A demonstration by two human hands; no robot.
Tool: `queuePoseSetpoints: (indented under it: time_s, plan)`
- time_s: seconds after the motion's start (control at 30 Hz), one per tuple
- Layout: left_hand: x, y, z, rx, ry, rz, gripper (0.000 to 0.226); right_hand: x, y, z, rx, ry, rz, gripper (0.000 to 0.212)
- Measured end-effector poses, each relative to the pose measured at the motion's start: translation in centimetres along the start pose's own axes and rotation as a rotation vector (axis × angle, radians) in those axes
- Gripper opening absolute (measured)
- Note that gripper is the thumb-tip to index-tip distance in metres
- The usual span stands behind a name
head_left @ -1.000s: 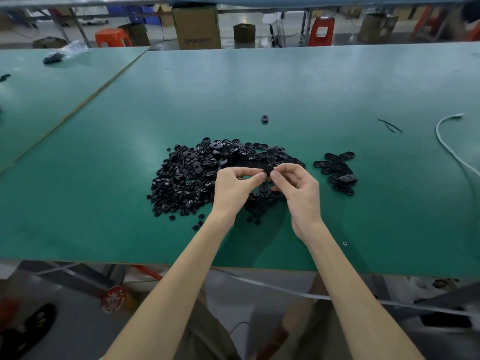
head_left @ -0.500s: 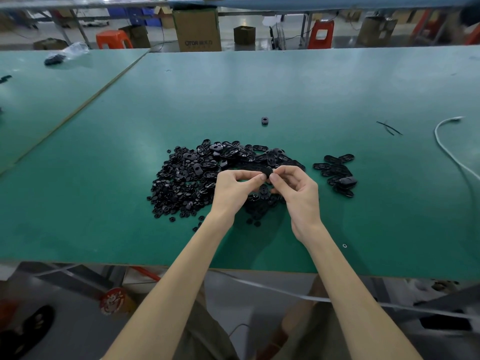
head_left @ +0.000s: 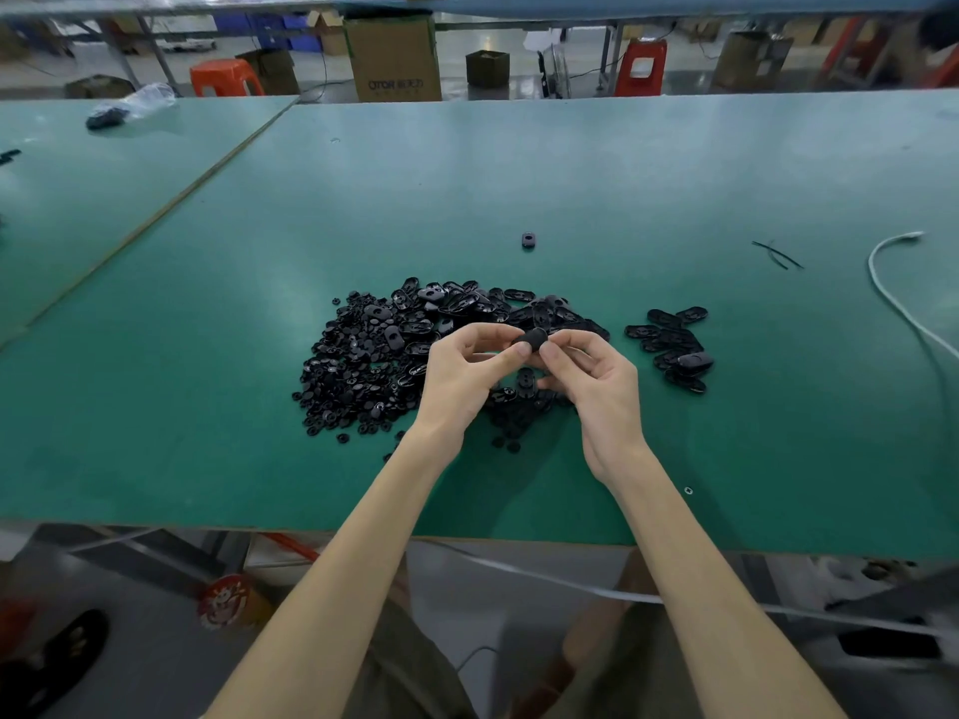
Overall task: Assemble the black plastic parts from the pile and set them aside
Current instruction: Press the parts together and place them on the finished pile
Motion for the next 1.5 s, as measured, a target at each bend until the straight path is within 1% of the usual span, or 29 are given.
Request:
queuePoseSetpoints:
  time_s: [0.1, 0.27, 0.37, 0.53, 0.7, 0.87, 0.97, 1.07, 1.3, 1.5]
  plan:
    - [-0.1, 0.0, 0.2, -0.045, -0.025, 0.01, 0.016, 0.0, 0.0, 0.1, -0.003, -0.008, 0.008, 0.005]
    - [0.0, 0.2, 0.8, -0.11, -0.064, 0.022, 0.02, 0.4, 0.2, 0.6, -0.149, 0.008, 0.002, 0.003]
    - [0.1, 0.2, 1.0, -0.141, -0.056, 0.019, 0.02, 0.4, 0.1, 0.8, -0.179, -0.003, -0.029, 0.002]
    - [-0.1, -0.7, 1.1, -0.135, -0.036, -0.031, 0.016, 0.3, -0.2, 0.6, -0.217, 0.007, -0.085, 0.005]
    - [-0.2, -0.5, 1.4, -0.131, -0.106, 0.023, 0.017, 0.2, -0.2, 0.7, -0.226, 0.012, -0.085, 0.005]
    - [0.2, -0.2, 1.5, -0.007, -0.141, -0.007, 0.022, 0.3, 0.1, 0.7, -0.224, 0.036, -0.007, 0.006]
    - [0.3, -0.5, 1.2, 0.078, -0.148, -0.033, 0.024, 0.4, 0.3, 0.7, -0.164, 0.037, 0.05, 0.009]
    - [0.2, -0.9, 0.7, 0.125, -0.153, -0.064, 0.022, 0.5, 0.3, 0.7, -0.205, 0.061, 0.032, 0.003]
    - [0.1, -0.6, 0.2, 0.137, -0.14, -0.074, 0.017, 0.5, 0.6, 0.8, -0.225, 0.065, 0.039, 0.001]
    - [-0.1, -1.1, 0.4, 0.231, -0.184, 0.007, 0.022, 0.6, 0.6, 0.9, -0.245, 0.059, 0.041, 0.004]
Point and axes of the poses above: each hand's wrist, its own x-axis towards the middle knuckle, its own y-axis out of the back of the hand, z = x × y, the point moved 4 cm from there along x, towards the middle knuckle, and after that the axes turned 3 degrees about x, right-handed, at the moved point
